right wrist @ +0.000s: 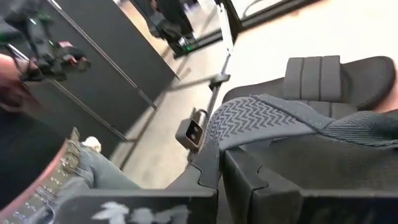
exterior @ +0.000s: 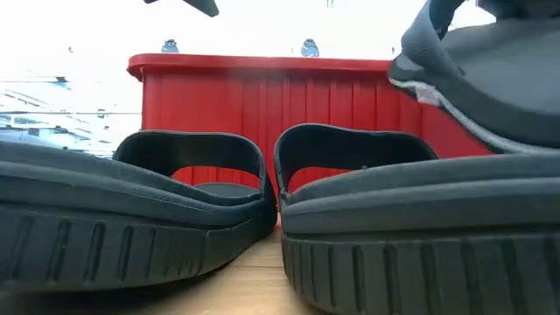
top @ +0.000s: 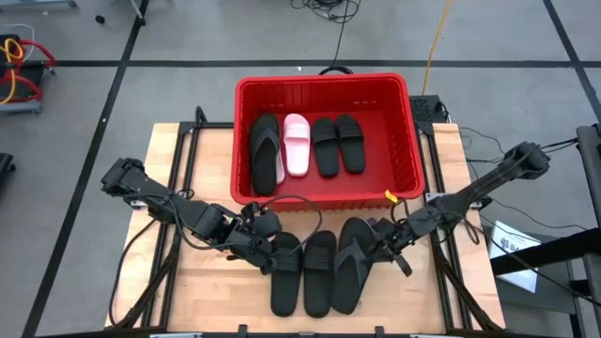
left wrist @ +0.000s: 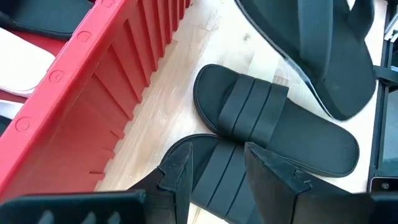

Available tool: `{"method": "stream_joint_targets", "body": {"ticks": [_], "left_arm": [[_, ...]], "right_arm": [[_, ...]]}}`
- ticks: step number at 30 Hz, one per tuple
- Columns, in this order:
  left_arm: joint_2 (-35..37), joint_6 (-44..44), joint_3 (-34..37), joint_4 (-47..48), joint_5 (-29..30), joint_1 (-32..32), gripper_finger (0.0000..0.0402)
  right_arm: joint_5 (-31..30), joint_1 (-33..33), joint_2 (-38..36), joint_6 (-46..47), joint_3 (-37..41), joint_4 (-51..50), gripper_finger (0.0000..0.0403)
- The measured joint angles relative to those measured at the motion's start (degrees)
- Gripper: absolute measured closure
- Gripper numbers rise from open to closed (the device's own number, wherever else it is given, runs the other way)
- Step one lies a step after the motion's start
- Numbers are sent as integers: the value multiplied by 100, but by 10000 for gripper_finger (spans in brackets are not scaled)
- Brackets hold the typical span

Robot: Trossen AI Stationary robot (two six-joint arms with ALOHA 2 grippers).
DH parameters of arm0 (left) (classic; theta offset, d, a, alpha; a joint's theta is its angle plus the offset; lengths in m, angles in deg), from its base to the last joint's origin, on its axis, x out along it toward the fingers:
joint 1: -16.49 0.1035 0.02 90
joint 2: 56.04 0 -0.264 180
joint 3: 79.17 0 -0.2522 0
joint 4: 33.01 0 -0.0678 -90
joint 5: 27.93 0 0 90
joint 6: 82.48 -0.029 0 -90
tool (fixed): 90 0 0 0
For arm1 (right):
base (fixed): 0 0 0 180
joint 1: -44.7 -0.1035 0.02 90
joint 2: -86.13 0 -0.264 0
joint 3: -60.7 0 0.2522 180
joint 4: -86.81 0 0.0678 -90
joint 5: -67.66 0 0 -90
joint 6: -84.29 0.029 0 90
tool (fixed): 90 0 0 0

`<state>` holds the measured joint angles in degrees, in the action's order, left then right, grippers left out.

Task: Pick and place slides into bin
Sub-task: Put the black slipper into the red bin

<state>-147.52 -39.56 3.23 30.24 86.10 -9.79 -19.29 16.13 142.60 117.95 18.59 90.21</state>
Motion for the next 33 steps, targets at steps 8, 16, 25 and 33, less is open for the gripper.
{"method": "stream_joint_targets", "body": {"ticks": [8, 16, 25, 33], "left_arm": [[0, -123, 0, -2, 280, 0, 261], [29, -265, 0, -333, 839, -86, 261], [364, -572, -2, -1026, 1054, -163, 261], [756, -575, -4, -1086, 1453, -164, 261]], "right_arm": [[-12, 245, -234, -557, -1582, -1874, 403], [-448, 874, -254, -1489, -2819, -2803, 403], [-458, 2043, -252, -2913, -4006, -3257, 403], [-423, 3209, -48, -3733, -4335, -3412, 403]]}}
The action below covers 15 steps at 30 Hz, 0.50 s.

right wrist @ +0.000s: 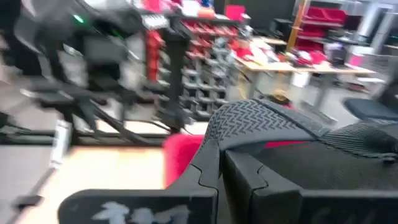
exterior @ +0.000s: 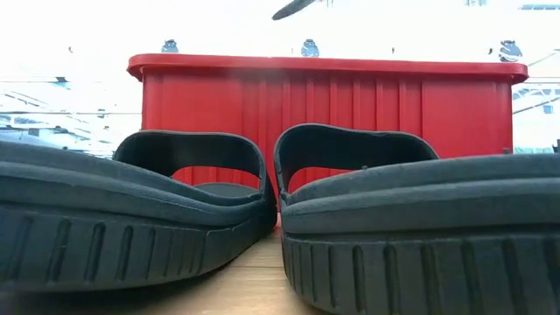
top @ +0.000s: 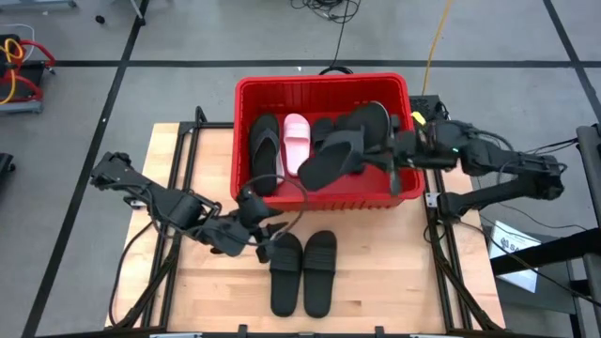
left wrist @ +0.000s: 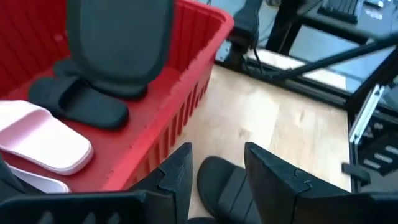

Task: Pick and place slides into bin
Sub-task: Put the black slipper into the red bin

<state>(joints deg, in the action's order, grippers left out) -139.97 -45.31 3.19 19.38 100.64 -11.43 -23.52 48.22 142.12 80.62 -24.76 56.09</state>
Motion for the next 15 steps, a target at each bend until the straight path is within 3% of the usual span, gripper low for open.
{"method": "stream_joint_targets", "body": {"ticks": [8, 15], "left_arm": [[169, -70, 0, 2, 287, 46, 261], [195, -83, 0, 7, 354, 154, 261]], "right_arm": [[1078, 1524, 908, -211, 2, 89, 403], [2854, 2557, 2014, -669, 4, 257, 403]]}}
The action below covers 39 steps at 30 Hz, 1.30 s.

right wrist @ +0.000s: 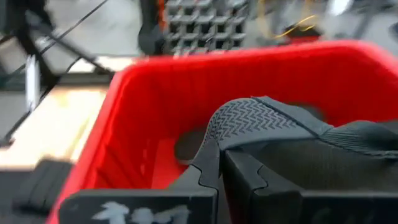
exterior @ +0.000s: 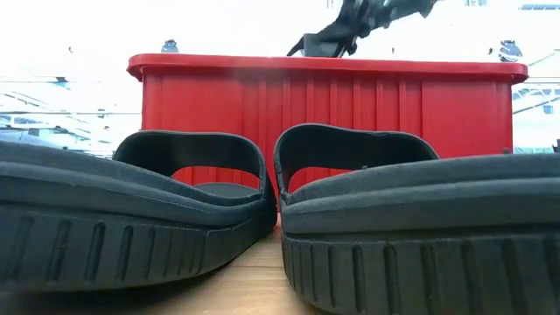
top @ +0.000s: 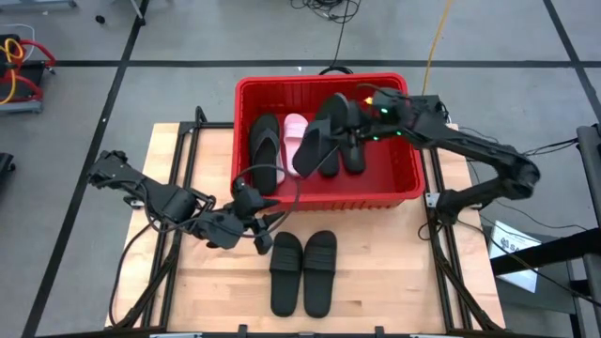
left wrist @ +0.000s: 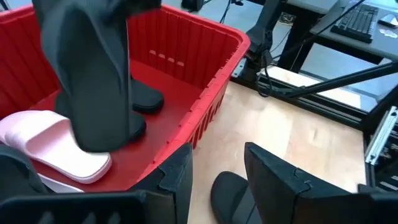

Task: Pick and place slides into bin
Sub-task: Put the black slipper into the red bin

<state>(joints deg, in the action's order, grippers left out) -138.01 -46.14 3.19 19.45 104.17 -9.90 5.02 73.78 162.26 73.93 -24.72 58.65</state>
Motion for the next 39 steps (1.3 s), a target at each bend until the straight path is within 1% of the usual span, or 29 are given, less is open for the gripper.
{"method": "stream_joint_targets", "body": {"ticks": [3, 7, 11, 13, 17, 23, 26, 33, 36, 39], "left_arm": [[-2, -4, 0, 4, -1, 80, 261], [-2, -9, 0, 4, -5, 164, 261], [-2, -9, 0, 5, -53, 269, 261], [-2, -9, 0, 13, -110, 331, 261], [-2, -14, 0, 20, -191, 420, 261], [-3, -21, 0, 27, -416, 550, 261], [-4, -20, 0, 28, -459, 619, 261], [-4, -15, 0, 32, -474, 731, 261], [-4, -8, 0, 33, -498, 779, 261], [-4, -7, 0, 31, -619, 834, 261]], "right_arm": [[529, 232, 452, -522, 2, -9, 403], [781, 427, 893, -1198, 3, 157, 403], [1284, 509, 1268, -1420, 2, 759, 403], [1411, 509, 1432, -1488, 2, 941, 403], [1775, 509, 1779, -1674, 4, 915, 403], [1783, 564, 2103, -2209, 4, 967, 403], [1774, 566, 2263, -2467, 4, 1147, 403], [1649, 564, 2685, -2529, 2, 1835, 403], [1427, 573, 2809, -2530, 2, 1979, 403], [1424, 578, 2927, -2650, 3, 1975, 403]]}}
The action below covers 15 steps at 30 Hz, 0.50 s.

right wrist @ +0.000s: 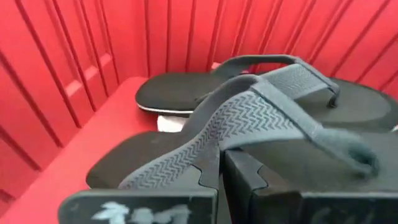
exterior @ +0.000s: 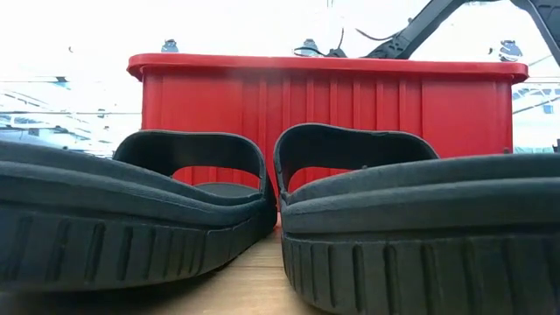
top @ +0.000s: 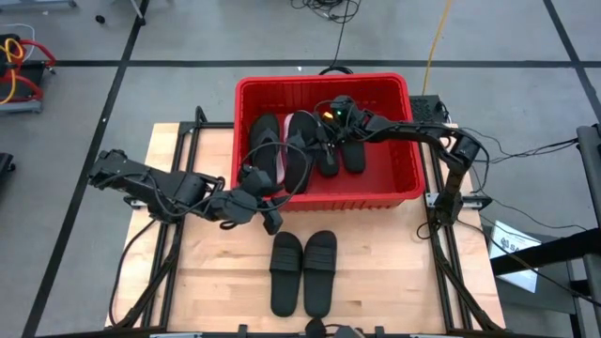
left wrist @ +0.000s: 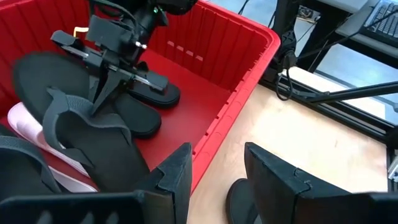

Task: Pick and place slides into bin
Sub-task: Put the black slipper into the red bin

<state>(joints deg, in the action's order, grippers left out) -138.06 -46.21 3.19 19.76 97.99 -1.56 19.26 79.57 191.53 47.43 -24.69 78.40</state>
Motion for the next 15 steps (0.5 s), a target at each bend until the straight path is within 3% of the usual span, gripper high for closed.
{"method": "stream_joint_targets", "body": {"ticks": [15], "left_arm": [[-2, 21, 0, -3, -7, 42, 261]], "right_arm": [[-257, -47, 63, -1214, 1, 42, 403]]}}
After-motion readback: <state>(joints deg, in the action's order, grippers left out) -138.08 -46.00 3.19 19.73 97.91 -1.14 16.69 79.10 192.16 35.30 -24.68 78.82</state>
